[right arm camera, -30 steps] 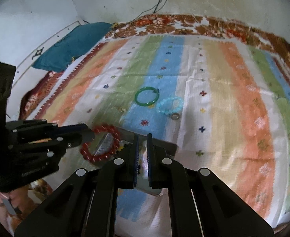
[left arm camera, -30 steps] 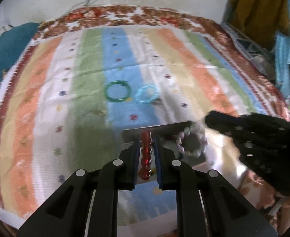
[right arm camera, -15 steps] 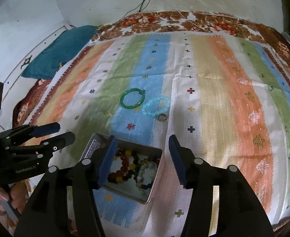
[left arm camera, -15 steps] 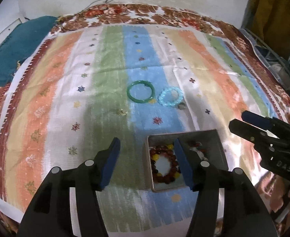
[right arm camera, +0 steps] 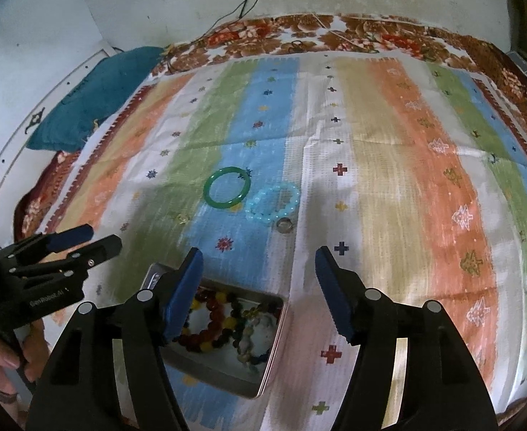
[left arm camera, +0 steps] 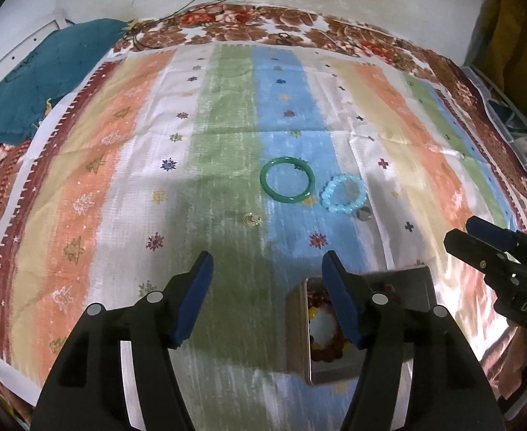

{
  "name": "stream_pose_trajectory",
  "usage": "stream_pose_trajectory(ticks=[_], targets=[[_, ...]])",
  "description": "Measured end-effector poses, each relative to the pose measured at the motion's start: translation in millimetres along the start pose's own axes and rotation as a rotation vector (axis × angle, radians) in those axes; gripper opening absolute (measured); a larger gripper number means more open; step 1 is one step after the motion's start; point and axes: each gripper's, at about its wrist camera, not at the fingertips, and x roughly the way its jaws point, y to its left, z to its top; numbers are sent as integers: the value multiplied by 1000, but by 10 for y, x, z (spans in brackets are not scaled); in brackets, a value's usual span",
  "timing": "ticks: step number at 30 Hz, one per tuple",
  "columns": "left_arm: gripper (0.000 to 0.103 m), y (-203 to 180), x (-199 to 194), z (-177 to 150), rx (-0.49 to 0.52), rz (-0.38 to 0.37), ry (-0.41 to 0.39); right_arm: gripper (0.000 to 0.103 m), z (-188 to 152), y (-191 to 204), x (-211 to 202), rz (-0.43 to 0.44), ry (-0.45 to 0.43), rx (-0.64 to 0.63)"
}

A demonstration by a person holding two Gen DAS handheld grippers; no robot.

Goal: Organize jewelry
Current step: 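Move both open tools forward toward the green bangle and light-blue bracelet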

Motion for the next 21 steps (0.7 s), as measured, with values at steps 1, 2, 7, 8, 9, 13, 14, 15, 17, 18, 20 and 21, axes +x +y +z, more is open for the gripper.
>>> stream_pose_trajectory(ticks=[1, 2, 7, 8, 9, 13, 14, 15, 17, 18, 20, 21], targets=[[63, -9, 17, 17, 4, 7, -1, 65, 7, -12, 15, -7, 1, 1], [63, -19, 27, 28, 9, 11, -2, 65, 22, -29, 39, -15, 4, 4], [66, -101, 127, 116, 27, 28, 3, 65, 83, -89, 148, -47, 18, 14], [67, -115, 139, 122, 33, 28, 4, 65, 91, -97, 171, -50, 20, 14], [67, -132, 160, 136, 42, 33, 3, 65, 99, -99, 184, -52, 21, 13], [67, -123, 234, 191, 47, 46, 8, 65, 149, -129, 259, -70, 26, 14], [67, -123, 244, 197, 45, 44, 9, 65, 161, -132, 280, -72, 29, 13], [67, -117, 252, 205, 43, 41, 10, 65, 168, -136, 291, -73, 30, 13], [67, -118, 267, 216, 44, 39, 11, 65, 183, -141, 319, -77, 33, 9], [67, -120, 267, 217, 45, 38, 12, 65, 188, -138, 330, -79, 34, 7], [67, -128, 298, 237, 50, 39, 13, 65, 208, -137, 356, -83, 35, 3], [67, -126, 312, 248, 52, 42, 12, 65, 216, -139, 370, -87, 36, 3]])
